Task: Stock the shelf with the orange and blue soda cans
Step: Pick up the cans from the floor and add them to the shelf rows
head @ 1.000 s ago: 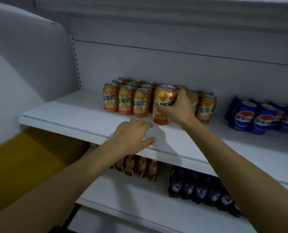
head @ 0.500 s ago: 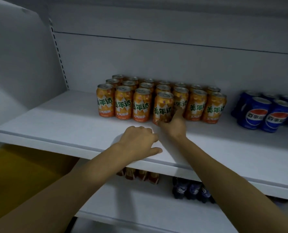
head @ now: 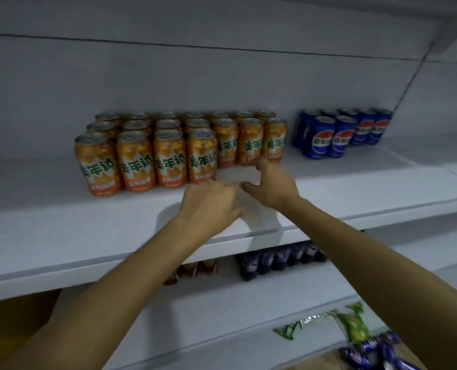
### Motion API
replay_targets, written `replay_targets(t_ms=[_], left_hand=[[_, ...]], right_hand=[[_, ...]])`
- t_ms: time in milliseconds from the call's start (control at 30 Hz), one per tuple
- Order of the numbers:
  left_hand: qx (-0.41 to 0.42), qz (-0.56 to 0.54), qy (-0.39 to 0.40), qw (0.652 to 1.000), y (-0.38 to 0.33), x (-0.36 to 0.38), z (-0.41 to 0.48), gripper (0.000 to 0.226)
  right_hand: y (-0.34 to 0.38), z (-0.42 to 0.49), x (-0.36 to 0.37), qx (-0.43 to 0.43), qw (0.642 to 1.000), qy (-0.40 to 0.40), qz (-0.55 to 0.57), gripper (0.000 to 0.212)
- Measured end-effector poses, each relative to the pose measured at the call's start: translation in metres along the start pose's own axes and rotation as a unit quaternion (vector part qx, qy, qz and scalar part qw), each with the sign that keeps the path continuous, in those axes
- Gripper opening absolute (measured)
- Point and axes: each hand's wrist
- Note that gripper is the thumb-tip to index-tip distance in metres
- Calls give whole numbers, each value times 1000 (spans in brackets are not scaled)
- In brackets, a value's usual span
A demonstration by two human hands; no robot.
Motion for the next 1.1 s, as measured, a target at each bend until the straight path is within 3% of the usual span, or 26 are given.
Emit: replay_targets(t_ms=[67,133,433,567,700,900,1000,1100], left_hand=[[30,-21,-21,999,-23,0,21,44],[69,-33,-27,997,-59,-1,43,45],[266,-122,-74,953,-301,16,123,47],[325,-116,-9,939,-428,62,141,52],[353,-105,65,928,-511,109,149,53],[361,-100,159,914,-567,174,158,51],[355,-115,237,897,-579,224,162,49],[300,-180,334,876,-587,285,174,40]], right_hand=[[-40,-10,-34,17,989,-5,-149,60],[-84,-22,-68,51,973,-12,-226,63],[-314,-138,-167,230,923,-5,-308,74],[-428,-218,-182,324,892,54,-310,74],[-512,-278,-190,389,873,110,-273,73],[-589,-312,-158,440,853,175,-218,71],[-626,-321,-119,470,833,232,-177,71],[-666,-328,-76,506,806,282,-119,68]])
Point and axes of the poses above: each hand's wrist, its own z-axis towards the middle knuckle, its own x-axis out of the palm, y = z × x, and after that the axes turned 11 degrees about x, right-handed
